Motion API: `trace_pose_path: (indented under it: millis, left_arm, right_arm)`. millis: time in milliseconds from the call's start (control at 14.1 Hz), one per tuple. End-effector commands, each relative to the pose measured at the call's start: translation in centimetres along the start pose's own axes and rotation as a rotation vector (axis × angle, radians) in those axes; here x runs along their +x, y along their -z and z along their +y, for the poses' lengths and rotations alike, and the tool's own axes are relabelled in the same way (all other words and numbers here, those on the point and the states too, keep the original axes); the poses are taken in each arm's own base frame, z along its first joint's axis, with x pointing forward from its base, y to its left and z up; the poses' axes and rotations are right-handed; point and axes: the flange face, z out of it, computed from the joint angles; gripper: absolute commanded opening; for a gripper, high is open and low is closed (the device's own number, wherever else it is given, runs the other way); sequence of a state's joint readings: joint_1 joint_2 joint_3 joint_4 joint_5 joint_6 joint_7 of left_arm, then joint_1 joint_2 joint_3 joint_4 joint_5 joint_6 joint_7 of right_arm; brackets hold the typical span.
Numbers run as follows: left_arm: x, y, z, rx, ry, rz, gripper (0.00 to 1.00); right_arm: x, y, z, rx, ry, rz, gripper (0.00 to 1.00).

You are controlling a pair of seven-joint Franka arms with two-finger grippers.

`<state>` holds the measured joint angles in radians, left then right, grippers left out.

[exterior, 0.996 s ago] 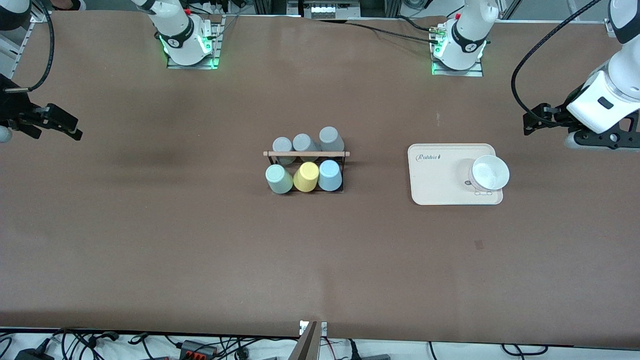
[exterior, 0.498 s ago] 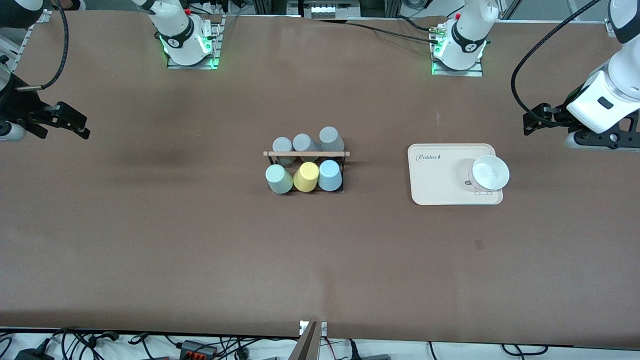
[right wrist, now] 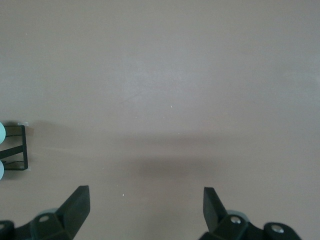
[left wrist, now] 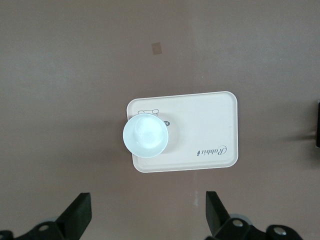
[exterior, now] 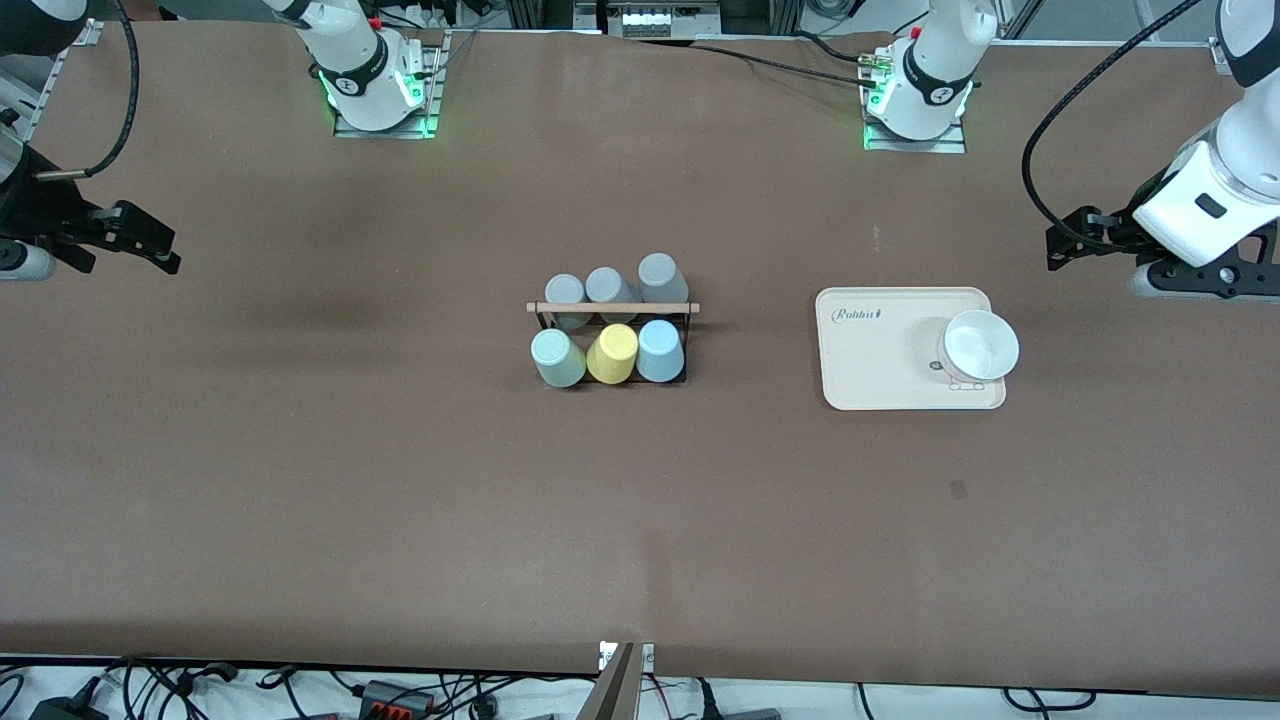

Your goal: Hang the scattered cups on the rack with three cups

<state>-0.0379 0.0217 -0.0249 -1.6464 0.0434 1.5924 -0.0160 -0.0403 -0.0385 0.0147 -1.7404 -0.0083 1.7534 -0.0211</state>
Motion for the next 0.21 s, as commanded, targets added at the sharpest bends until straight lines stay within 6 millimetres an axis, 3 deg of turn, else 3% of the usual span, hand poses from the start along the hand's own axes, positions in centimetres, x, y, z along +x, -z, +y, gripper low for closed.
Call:
trace_pose_path:
  millis: [0, 142]
  left_arm:
    - [-0.29, 0.84, 0.0, -0.011, -0.017, 0.002, 1.0]
    - [-0.29, 0.84, 0.0, -0.011, -0.017, 0.002, 1.0]
  right_arm:
    - [-0.55, 0.83, 0.01, -0.002, 0.009, 0.001, 1.0]
    - [-0.55, 0.83, 0.01, -0.002, 0.009, 0.001, 1.0]
